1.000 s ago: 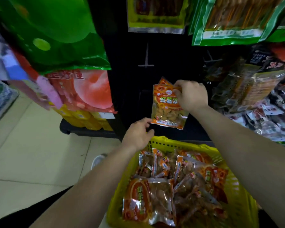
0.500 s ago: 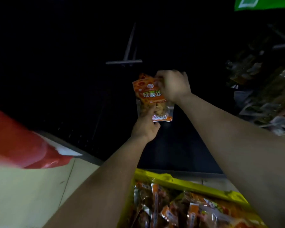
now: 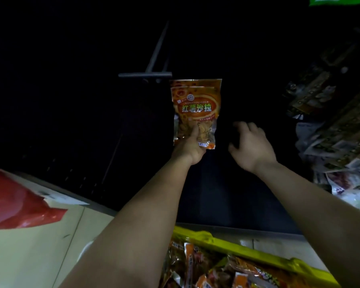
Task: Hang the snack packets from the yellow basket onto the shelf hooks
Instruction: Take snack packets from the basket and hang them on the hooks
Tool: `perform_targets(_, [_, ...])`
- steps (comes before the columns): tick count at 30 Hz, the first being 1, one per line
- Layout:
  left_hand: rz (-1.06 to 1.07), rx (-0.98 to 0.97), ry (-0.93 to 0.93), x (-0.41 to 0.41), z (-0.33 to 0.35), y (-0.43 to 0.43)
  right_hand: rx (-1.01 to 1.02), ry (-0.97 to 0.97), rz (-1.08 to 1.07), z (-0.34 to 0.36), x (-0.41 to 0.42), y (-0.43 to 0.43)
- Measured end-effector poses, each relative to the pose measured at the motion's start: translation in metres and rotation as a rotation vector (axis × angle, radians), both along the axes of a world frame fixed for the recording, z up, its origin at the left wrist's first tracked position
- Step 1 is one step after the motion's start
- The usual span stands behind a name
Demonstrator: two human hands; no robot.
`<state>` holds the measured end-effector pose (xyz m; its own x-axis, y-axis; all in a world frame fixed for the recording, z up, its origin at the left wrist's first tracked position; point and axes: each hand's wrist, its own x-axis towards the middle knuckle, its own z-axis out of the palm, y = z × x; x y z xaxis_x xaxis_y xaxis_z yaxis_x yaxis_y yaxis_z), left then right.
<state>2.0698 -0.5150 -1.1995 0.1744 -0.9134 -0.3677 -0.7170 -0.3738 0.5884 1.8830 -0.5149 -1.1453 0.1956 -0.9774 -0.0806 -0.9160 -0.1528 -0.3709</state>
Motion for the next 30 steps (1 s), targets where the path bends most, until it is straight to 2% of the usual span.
perform_targets(3, [-0.027,0.006,0.007,0.0,0.006,0.0,0.133,0.024,0.02,-0.011,-0.008,0.016])
perform_targets(8, [-0.099,0.001,-0.044,0.004,0.027,0.032,0.198,0.052,0.037,-0.008,-0.016,0.047])
perform_targets(14, [-0.164,-0.013,-0.113,0.009,0.083,0.108,0.24,0.032,0.03,0.035,-0.03,0.106])
perform_targets(20, [-0.166,-0.107,-0.119,0.009,0.136,0.207,0.209,0.012,0.004,0.082,-0.055,0.188])
perform_targets(25, [-0.221,0.005,-0.164,0.0,0.119,0.29,0.176,0.006,0.028,0.079,-0.077,0.255])
perform_targets(30, [-0.259,0.193,-0.134,-0.018,0.072,0.333,0.36,0.121,0.108,0.036,-0.089,0.292])
